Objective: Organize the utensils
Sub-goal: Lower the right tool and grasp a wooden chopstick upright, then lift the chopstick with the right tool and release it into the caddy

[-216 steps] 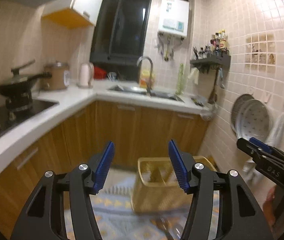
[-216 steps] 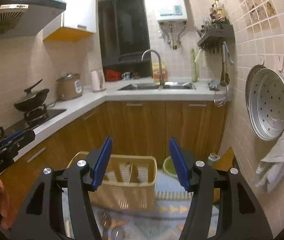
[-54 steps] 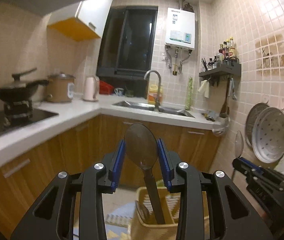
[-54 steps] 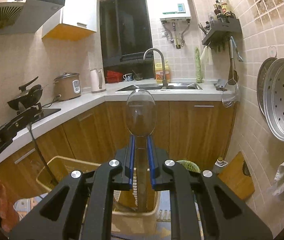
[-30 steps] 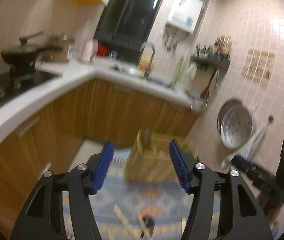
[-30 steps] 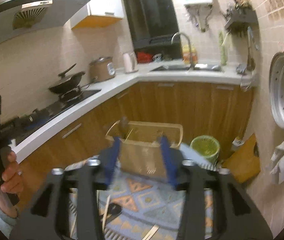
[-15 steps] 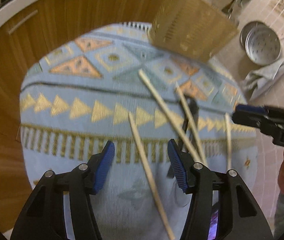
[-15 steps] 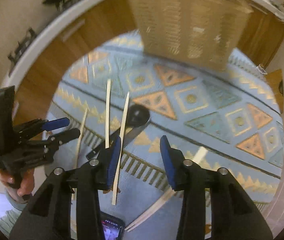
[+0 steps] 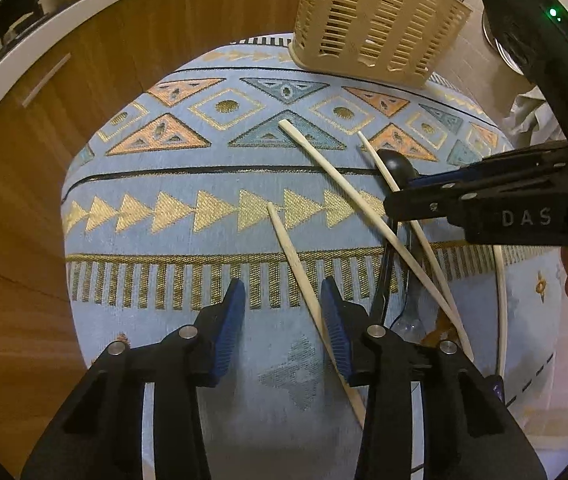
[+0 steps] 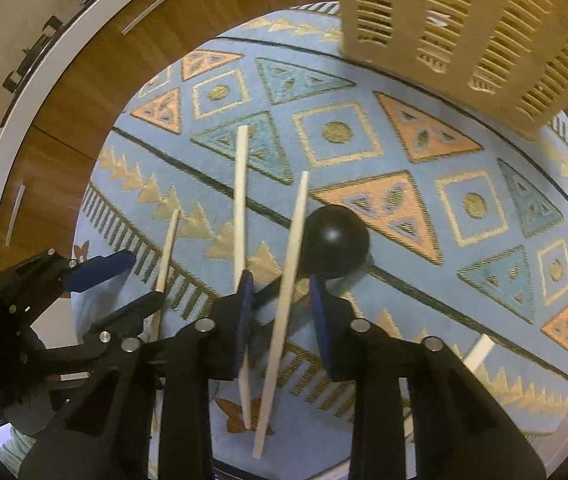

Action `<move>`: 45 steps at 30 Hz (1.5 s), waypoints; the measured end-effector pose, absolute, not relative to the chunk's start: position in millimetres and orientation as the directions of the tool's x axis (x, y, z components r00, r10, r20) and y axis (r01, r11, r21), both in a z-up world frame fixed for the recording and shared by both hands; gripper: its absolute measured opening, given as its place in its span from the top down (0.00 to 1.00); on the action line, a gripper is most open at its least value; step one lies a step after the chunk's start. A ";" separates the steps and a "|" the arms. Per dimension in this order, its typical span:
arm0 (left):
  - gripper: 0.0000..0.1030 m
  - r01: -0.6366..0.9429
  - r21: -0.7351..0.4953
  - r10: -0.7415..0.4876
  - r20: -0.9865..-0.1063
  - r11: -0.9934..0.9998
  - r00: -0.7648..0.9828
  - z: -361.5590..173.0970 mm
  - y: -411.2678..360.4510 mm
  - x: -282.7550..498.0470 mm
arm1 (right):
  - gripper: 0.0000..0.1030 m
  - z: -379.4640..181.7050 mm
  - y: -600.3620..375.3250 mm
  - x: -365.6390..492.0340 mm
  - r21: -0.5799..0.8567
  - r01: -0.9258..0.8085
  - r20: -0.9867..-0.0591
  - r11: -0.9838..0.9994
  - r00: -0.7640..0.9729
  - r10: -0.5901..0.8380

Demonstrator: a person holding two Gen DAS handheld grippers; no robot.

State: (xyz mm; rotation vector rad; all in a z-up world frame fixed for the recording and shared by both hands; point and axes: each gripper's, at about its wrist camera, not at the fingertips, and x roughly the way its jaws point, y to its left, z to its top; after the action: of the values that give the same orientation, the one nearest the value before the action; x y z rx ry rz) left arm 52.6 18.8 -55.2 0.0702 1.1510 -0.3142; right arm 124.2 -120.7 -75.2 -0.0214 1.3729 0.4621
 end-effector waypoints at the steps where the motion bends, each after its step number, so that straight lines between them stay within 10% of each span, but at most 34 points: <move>1: 0.63 0.280 -0.109 -0.211 -0.907 0.954 0.364 -54.9 19.8 52.8 | 0.81 -76.2 -119.7 123.6 0.246 -0.331 -0.947 0.911 0.119 0.299; 11: 0.62 0.304 0.017 -0.091 -0.937 0.953 0.338 -59.9 -5.4 56.5 | 0.96 -63.2 -117.1 114.2 0.210 -0.379 -0.944 0.902 0.161 0.287; 20: 0.86 0.395 0.110 0.026 -0.977 0.912 0.213 -60.4 -34.9 72.3 | 0.95 -51.8 -177.3 119.5 0.282 -0.320 -0.912 0.905 0.203 0.356; 32: 0.97 0.278 -0.126 -0.196 -0.951 0.952 0.241 -50.1 1.1 90.6 | 0.95 -47.3 -234.8 109.2 0.330 -0.291 -0.874 0.898 0.264 0.407; 45: 0.96 0.297 -0.310 -0.430 -0.657 0.903 0.620 55.5 6.6 70.6 | 0.96 12.0 -269.0 86.1 0.378 -0.368 -0.706 0.850 0.479 0.522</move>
State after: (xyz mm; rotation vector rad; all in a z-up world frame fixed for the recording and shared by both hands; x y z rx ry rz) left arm 70.6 6.6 55.5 -0.1779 0.7998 -0.4205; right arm 86.1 -269.0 12.0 0.1844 0.9231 0.5463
